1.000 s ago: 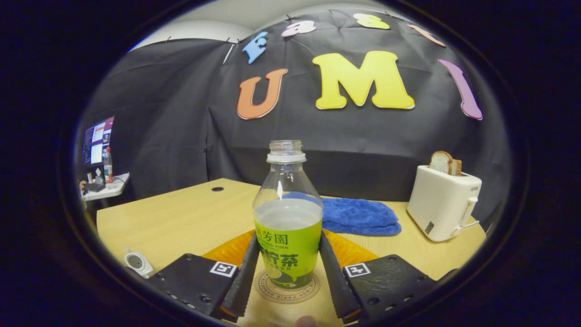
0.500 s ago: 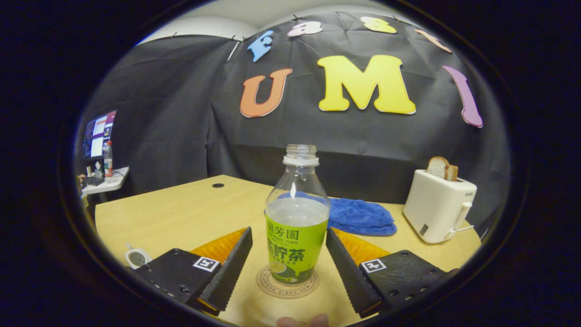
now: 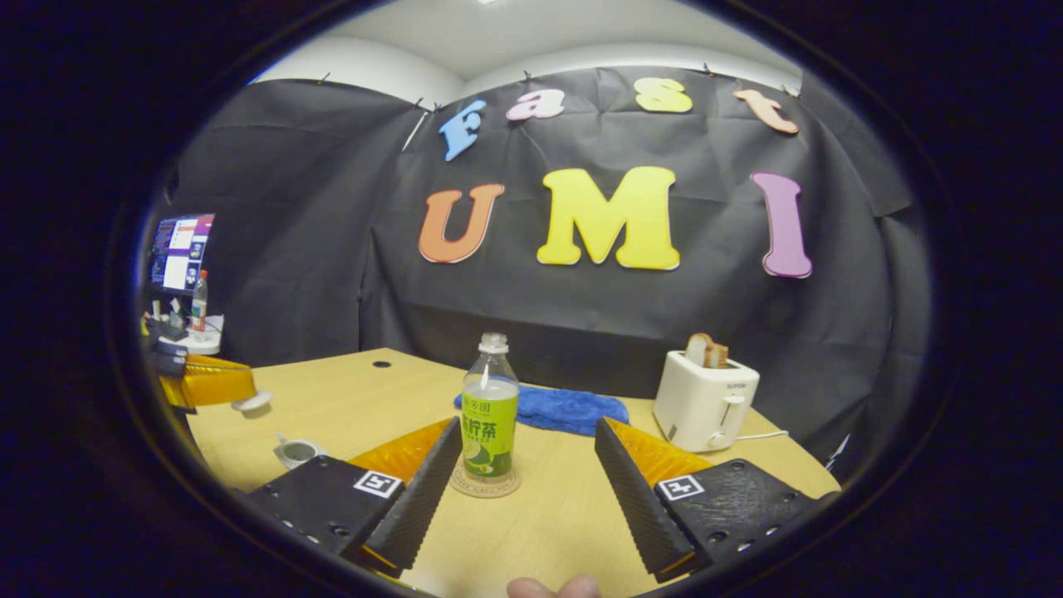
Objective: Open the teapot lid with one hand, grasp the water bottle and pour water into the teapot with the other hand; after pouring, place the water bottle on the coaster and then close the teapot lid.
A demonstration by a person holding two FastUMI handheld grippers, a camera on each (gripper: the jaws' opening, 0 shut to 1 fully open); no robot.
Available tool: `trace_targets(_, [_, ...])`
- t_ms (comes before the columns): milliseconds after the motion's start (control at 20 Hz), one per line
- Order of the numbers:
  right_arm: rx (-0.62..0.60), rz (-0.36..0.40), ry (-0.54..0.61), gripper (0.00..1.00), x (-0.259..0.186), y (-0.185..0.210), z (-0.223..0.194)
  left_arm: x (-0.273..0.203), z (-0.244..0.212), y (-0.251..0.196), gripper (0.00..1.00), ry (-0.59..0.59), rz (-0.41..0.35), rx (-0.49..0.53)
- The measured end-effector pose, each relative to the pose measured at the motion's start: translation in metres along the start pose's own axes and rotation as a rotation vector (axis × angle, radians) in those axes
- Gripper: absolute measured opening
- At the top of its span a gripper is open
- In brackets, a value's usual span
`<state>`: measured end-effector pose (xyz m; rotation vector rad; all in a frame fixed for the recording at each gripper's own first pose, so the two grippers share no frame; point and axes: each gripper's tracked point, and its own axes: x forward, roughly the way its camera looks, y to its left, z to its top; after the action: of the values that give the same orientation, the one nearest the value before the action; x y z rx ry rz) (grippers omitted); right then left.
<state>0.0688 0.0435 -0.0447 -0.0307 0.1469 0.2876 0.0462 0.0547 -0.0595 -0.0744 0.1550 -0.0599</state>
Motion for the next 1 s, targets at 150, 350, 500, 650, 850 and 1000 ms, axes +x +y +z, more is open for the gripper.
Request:
trace_targets(150, [-0.010, -0.034, -0.039, 0.96, -0.030, -0.009, 0.003, 0.012, -0.013, 0.002, 0.02, 0.003, 0.014, 0.010])
trace_targets(350, [0.020, -0.071, -0.045, 0.99, -0.058, -0.016, -0.004, 0.026, -0.031, 0.005, 0.03, 0.024, 0.022, 0.048])
trace_targets(500, [0.018, -0.104, -0.060, 0.98, -0.070, -0.024, -0.005, 0.031, -0.043, 0.004, 0.03, 0.045, 0.022, 0.047])
trace_targets(650, [0.015, -0.115, -0.069, 0.98, -0.073, -0.029, -0.004, 0.033, -0.049, 0.000, 0.03, 0.056, 0.015, 0.038])
trace_targets(850, [0.024, -0.108, -0.063, 0.96, -0.073, -0.029, -0.008, 0.032, -0.052, -0.003, 0.03, 0.059, 0.014, 0.035])
trace_targets(1000, [0.031, -0.103, -0.055, 0.96, -0.072, -0.029, -0.013, 0.030, -0.052, -0.001, 0.03, 0.061, 0.021, 0.032])
